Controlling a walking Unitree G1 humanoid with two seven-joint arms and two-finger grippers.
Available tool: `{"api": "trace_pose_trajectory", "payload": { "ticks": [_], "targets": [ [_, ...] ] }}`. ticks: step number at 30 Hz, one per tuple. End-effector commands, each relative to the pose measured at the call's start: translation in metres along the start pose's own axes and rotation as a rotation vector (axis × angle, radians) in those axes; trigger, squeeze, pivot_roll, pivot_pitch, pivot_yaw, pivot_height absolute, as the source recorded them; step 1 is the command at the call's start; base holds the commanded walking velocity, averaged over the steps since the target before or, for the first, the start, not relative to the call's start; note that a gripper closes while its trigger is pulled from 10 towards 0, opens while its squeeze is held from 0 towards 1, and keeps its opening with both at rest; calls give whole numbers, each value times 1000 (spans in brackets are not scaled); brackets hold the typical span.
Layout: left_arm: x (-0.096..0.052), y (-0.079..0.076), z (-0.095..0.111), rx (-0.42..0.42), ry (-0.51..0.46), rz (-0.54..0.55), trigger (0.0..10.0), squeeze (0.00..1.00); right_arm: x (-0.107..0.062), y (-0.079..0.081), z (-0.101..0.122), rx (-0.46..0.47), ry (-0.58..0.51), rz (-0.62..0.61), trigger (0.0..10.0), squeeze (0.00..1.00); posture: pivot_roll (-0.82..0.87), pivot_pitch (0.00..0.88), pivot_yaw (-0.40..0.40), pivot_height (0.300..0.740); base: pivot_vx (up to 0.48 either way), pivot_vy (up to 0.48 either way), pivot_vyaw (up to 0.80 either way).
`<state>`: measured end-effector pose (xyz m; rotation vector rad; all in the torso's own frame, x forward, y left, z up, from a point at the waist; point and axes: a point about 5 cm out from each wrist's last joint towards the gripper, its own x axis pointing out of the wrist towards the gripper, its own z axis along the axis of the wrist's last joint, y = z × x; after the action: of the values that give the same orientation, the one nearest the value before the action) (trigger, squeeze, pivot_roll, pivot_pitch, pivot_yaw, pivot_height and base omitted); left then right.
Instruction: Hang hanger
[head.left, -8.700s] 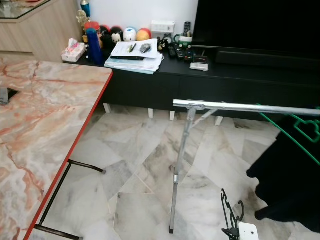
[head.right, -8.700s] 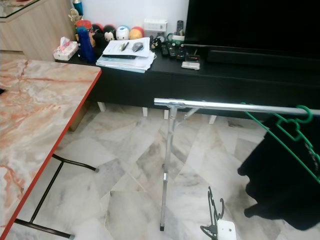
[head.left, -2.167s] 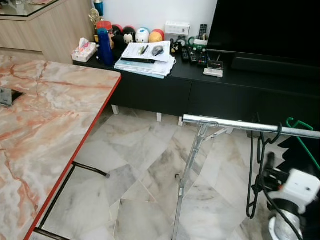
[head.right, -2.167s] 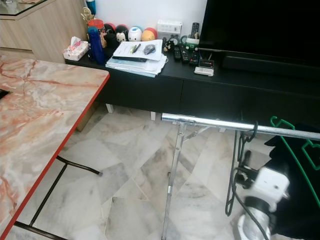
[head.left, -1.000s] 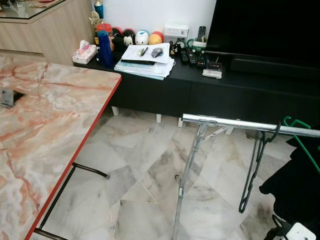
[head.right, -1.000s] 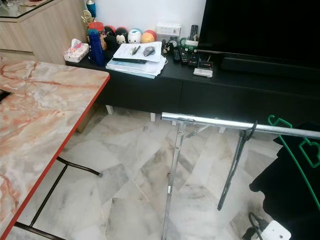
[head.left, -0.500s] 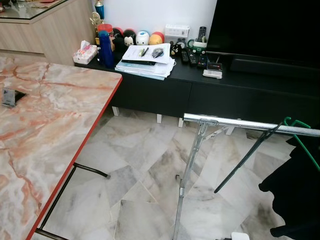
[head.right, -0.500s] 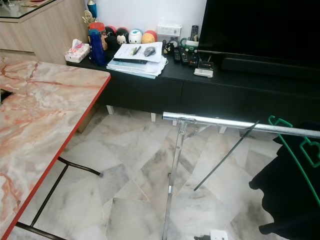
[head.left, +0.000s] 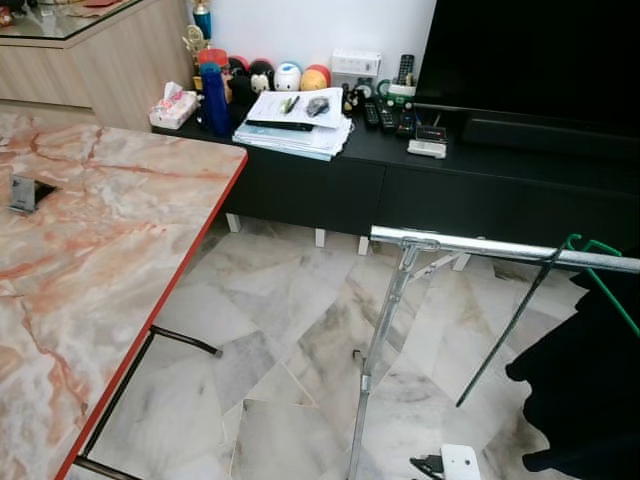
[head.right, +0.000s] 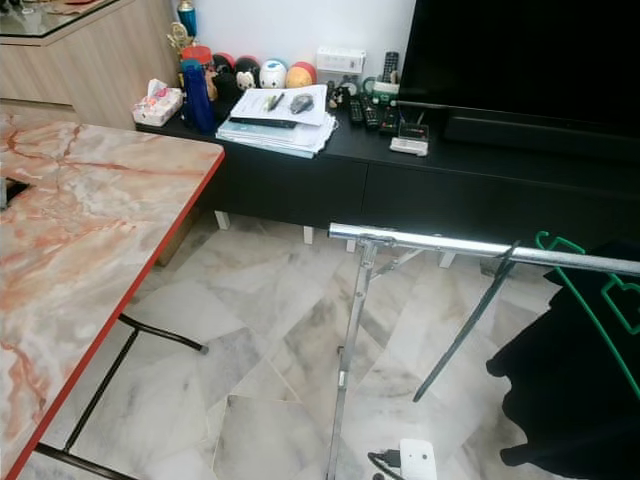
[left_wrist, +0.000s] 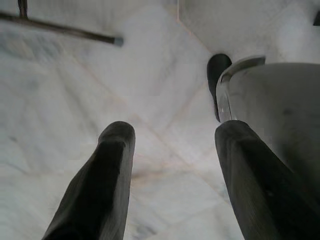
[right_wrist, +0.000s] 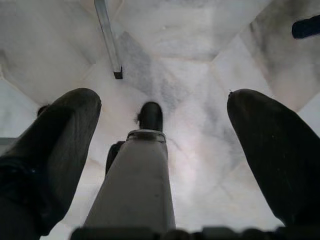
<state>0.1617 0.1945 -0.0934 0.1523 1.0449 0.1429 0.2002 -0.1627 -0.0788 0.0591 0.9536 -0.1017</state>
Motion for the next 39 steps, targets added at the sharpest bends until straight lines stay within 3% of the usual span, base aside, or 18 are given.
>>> {"api": "trace_pose_trajectory", "payload": {
  "ticks": [1,3,6,13,35,39],
  "targets": [
    [-7,-54,4,-26,-13,-179,10000,0,-1,2,-11,1,43,-1,10000,0,-8,184,-48,740,0,0,-800],
    [-7,-54,4,-25,-13,-179,10000,0,-1,3,-10,0,42,2,10000,0,-8,184,-48,740,0,0,-800],
    [-7,-53,4,-24,-13,-178,10000,0,-2,-7,-17,9,48,-7,10000,0,-5,183,-46,740,0,0,-800],
    [-6,-53,5,-17,-15,-181,10000,0,-2,-7,-17,1,41,-7,10000,0,-5,181,-39,740,0,0,-796],
    [-7,-53,4,-8,-14,-181,10000,0,-3,-7,-16,22,10,10,10000,0,3,187,-43,740,0,0,0],
    [-6,-48,6,-34,-51,-73,10000,0,-3,-4,-15,28,-1,24,10000,0,12,180,-40,740,0,0,0]
  ]
}}
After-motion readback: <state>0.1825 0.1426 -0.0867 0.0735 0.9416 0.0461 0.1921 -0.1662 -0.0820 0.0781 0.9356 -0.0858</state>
